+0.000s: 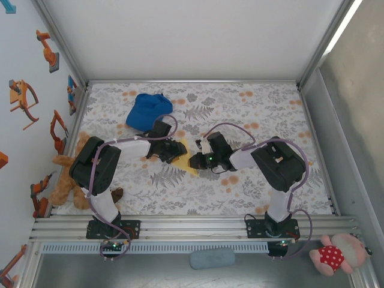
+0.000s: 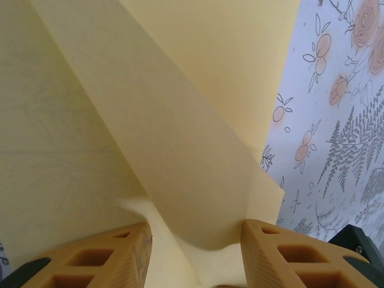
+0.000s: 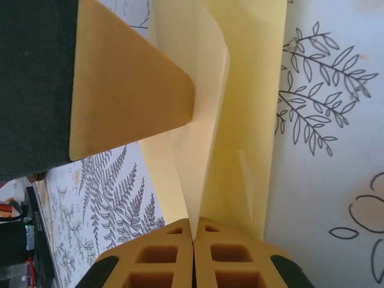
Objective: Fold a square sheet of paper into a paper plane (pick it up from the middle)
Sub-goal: Fourth fold the wing at the center of the table.
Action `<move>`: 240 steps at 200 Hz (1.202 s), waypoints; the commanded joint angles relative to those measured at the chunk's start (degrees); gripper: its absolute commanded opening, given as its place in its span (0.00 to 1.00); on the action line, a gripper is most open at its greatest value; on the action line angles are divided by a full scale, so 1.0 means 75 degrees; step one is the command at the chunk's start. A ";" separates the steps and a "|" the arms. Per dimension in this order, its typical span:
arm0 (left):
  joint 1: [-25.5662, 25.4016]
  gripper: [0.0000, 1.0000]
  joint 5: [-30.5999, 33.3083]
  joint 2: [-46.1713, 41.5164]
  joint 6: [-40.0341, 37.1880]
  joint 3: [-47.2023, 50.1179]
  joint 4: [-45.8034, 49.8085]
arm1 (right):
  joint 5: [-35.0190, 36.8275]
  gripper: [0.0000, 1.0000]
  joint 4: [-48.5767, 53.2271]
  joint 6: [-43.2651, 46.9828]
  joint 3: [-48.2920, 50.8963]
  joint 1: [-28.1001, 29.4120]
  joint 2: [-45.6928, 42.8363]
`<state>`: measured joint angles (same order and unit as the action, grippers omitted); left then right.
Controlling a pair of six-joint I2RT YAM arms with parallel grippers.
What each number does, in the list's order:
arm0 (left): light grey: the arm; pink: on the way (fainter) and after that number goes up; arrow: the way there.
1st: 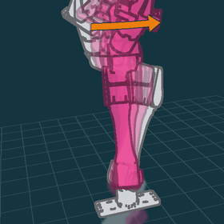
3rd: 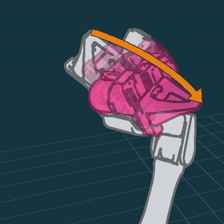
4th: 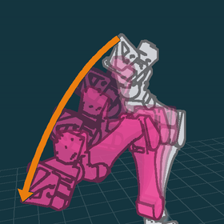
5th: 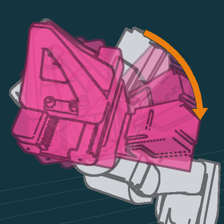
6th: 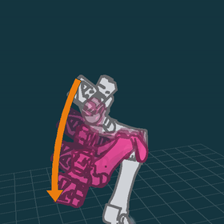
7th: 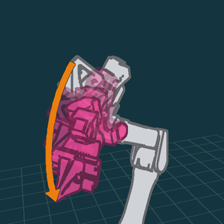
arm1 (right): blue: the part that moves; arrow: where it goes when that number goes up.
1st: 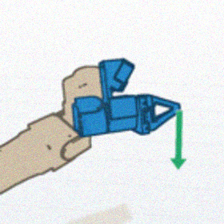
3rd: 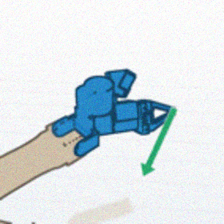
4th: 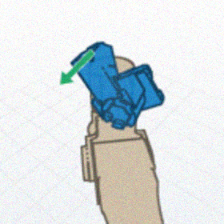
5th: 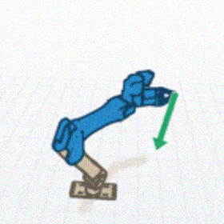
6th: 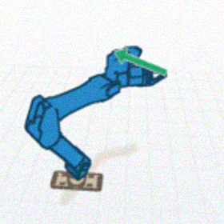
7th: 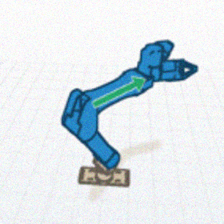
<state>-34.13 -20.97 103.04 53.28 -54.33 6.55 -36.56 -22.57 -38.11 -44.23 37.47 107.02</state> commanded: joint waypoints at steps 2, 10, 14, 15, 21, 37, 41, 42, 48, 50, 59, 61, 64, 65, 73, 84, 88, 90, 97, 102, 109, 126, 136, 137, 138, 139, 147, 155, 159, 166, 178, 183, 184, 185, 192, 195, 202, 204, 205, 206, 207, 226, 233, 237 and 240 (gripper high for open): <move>-0.0099 0.46 0.0276 0.0473 -0.0207 0.0227 0.1154 | -0.0348 0.04 -0.0276 -0.0208 0.0123 -0.0108 0.0144; -0.0103 0.47 0.0259 0.0455 -0.0216 0.0203 0.1166 | -0.0438 0.03 -0.0347 -0.0269 0.0120 -0.0132 0.0167; -0.0102 0.47 0.0258 0.0439 -0.0223 0.0190 0.1175 | -0.0485 0.02 -0.0381 -0.0295 0.0114 -0.0150 0.0174; -0.0102 0.47 0.0262 0.0428 -0.0230 0.0190 0.1171 | -0.0495 0.02 -0.0391 -0.0302 0.0111 -0.0153 0.0177; -0.0097 0.48 0.0259 0.0403 -0.0241 0.0167 0.1184 | -0.0559 0.01 -0.0446 -0.0351 0.0113 -0.0165 0.0190; -0.0099 0.50 0.0251 0.0267 -0.0281 0.0099 0.1201 | -0.0718 0.00 -0.0660 -0.0517 0.0149 -0.0212 0.0269; -0.0091 0.50 0.0238 0.0226 -0.0294 0.0066 0.1206 | -0.0775 0.00 -0.0730 -0.0572 0.0160 -0.0230 0.0293; -0.0090 0.51 0.0234 0.0204 -0.0294 0.0063 0.1204 | -0.0786 0.00 -0.0741 -0.0587 0.0163 -0.0234 0.0301; -0.0102 0.52 0.0236 0.0138 -0.0312 0.0025 0.1201 | -0.0872 0.00 -0.0877 -0.0690 0.0194 -0.0259 0.0330; -0.0096 0.52 0.0231 0.0104 -0.0323 0.0007 0.1201 | -0.0898 0.00 -0.0910 -0.0712 0.0200 -0.0270 0.0340; -0.0101 0.54 0.0220 0.0001 -0.0353 -0.0061 0.1200 | -0.0988 0.00 -0.1080 -0.0848 0.0239 -0.0304 0.0383; -0.0102 0.54 0.0216 -0.0036 -0.0362 -0.0082 0.1198 | -0.1006 0.00 -0.1098 -0.0881 0.0237 -0.0314 0.0389; -0.0093 0.55 0.0221 -0.0075 -0.0377 -0.0106 0.1201 | -0.1030 0.00 -0.1156 -0.0913 0.0256 -0.0324 0.0399; -0.0097 0.55 0.0225 -0.0093 -0.0383 -0.0111 0.1201 | -0.1037 0.00 -0.1171 -0.0928 0.0258 -0.0328 0.0406; -0.0090 0.57 0.0235 -0.0228 -0.0420 -0.0171 0.1190 | -0.1111 0.00 -0.1270 -0.1024 0.0281 -0.0355 0.0425; -0.0077 0.59 0.0262 -0.0452 -0.0473 -0.0244 0.1165 | -0.1172 0.00 -0.1335 -0.1109 0.0295 -0.0395 0.0437; -0.0067 0.59 0.0272 -0.0543 -0.0482 -0.0267 0.1157 | -0.1193 0.00 -0.1355 -0.1125 0.0291 -0.0411 0.0444; -0.0064 0.60 0.0276 -0.0591 -0.0482 -0.0277 0.1141 | -0.1201 0.00 -0.1357 -0.1132 0.0294 -0.0419 0.0442; -0.0055 0.60 0.0310 -0.0749 -0.0505 -0.0271 0.1088 | -0.1209 0.00 -0.1374 -0.1174 0.0307 -0.0437 0.0449; -0.0042 0.60 0.0342 -0.0883 -0.0517 -0.0260 0.1057 | -0.1230 0.00 -0.1374 -0.1192 0.0306 -0.0458 0.0449; -0.0015 0.60 0.0371 -0.1059 -0.0529 -0.0210 0.0987 | -0.1257 0.00 -0.1374 -0.1207 0.0306 -0.0473 0.0449; 0.0027 0.60 0.0363 -0.1448 -0.0553 -0.0020 0.0664 | -0.1266 0.00 -0.1374 -0.1226 0.0307 -0.0497 0.0460; 0.0059 0.57 0.0290 -0.1600 -0.0543 0.0129 0.0382 | -0.1297 0.00 -0.1374 -0.1233 0.0295 -0.0508 0.0481; 0.0061 0.57 0.0278 -0.1617 -0.0542 0.0141 0.0347 | -0.1299 0.00 -0.1374 -0.1234 0.0295 -0.0508 0.0483; 0.0062 0.57 0.0265 -0.1625 -0.0547 0.0153 0.0311 | -0.1301 0.00 -0.1374 -0.1229 0.0295 -0.0508 0.0483; 0.0062 0.57 0.0253 -0.1635 -0.0544 0.0165 0.0287 | -0.1295 0.00 -0.1374 -0.1226 0.0295 -0.0508 0.0484; 0.0089 0.54 0.0127 -0.1657 -0.0521 0.0251 0.0053 | -0.1310 0.00 -0.1369 -0.1235 0.0284 -0.0508 0.0507; 0.0097 0.52 -0.0029 -0.1613 -0.0486 0.0282 -0.0152 | -0.1325 0.00 -0.1374 -0.1227 0.0267 -0.0512 0.0528; 0.0097 0.50 -0.0122 -0.1580 -0.0457 0.0274 -0.0239 | -0.1325 0.00 -0.1378 -0.1229 0.0260 -0.0508 0.0531; 0.0108 0.46 -0.0275 -0.1424 -0.0415 0.0209 -0.0365 | -0.1334 0.00 -0.1377 -0.1235 0.0249 -0.0508 0.0560; 0.0098 0.40 -0.0567 -0.1118 -0.0316 0.0064 -0.0576 | -0.1359 0.00 -0.1374 -0.1231 0.0226 -0.0511 0.0597; 0.0097 0.38 -0.0689 -0.0990 -0.0263 0.0014 -0.0686 | -0.1360 0.00 -0.1374 -0.1235 0.0211 -0.0511 0.0617; 0.0097 0.38 -0.0704 -0.0966 -0.0255 0.0002 -0.0709 | -0.1360 0.00 -0.1374 -0.1235 0.0212 -0.0510 0.0621; 0.0097 0.38 -0.0729 -0.0937 -0.0240 -0.0004 -0.0738 | -0.1360 0.00 -0.1374 -0.1241 0.0207 -0.0509 0.0623; 0.0099 0.35 -0.0834 -0.0757 -0.0161 -0.0071 -0.0916 | -0.1367 0.00 -0.1374 -0.1227 0.0191 -0.0514 0.0653; 0.0099 0.34 -0.0871 -0.0713 -0.0127 -0.0085 -0.0978 | -0.1374 0.00 -0.1368 -0.1229 0.0190 -0.0515 0.0659; 0.0098 0.32 -0.0911 -0.0550 -0.0053 -0.0143 -0.1074 | -0.1386 0.00 -0.1363 -0.1238 0.0174 -0.0510 0.0682; 0.0103 0.32 -0.0926 -0.0505 -0.0041 -0.0146 -0.1105 | -0.1384 0.00 -0.1362 -0.1230 0.0177 -0.0509 0.0683; 0.0106 0.31 -0.0928 -0.0495 -0.0027 -0.0154 -0.1112 | -0.1384 0.00 -0.1362 -0.1227 0.0178 -0.0508 0.0689; 0.0108 0.31 -0.0935 -0.0467 -0.0015 -0.0159 -0.1115 | -0.1384 0.00 -0.1362 -0.1225 0.0178 -0.0508 0.0692; 0.0108 0.31 -0.0939 -0.0453 -0.0014 -0.0167 -0.1123 | -0.1384 0.00 -0.1362 -0.1224 0.0178 -0.0508 0.0700; 0.0121 0.27 -0.0956 -0.0172 0.0068 -0.0221 -0.1206 | -0.1407 0.00 -0.1361 -0.1232 0.0168 -0.0511 0.0742; 0.0142 0.26 -0.0954 -0.0103 0.0089 -0.0217 -0.1223 | -0.1413 0.00 -0.1352 -0.1233 0.0166 -0.0510 0.0754; 0.0153 0.26 -0.0954 -0.0067 0.0106 -0.0221 -0.1242 | -0.1425 0.00 -0.1350 -0.1235 0.0167 -0.0508 0.0765; 0.0156 0.25 -0.0948 -0.0048 0.0123 -0.0210 -0.1253 | -0.1421 0.00 -0.1350 -0.1234 0.0167 -0.0511 0.0761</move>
<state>-33.50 -26.15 101.62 52.64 -54.28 -0.40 -46.22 -32.47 -46.78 -42.59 33.82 111.33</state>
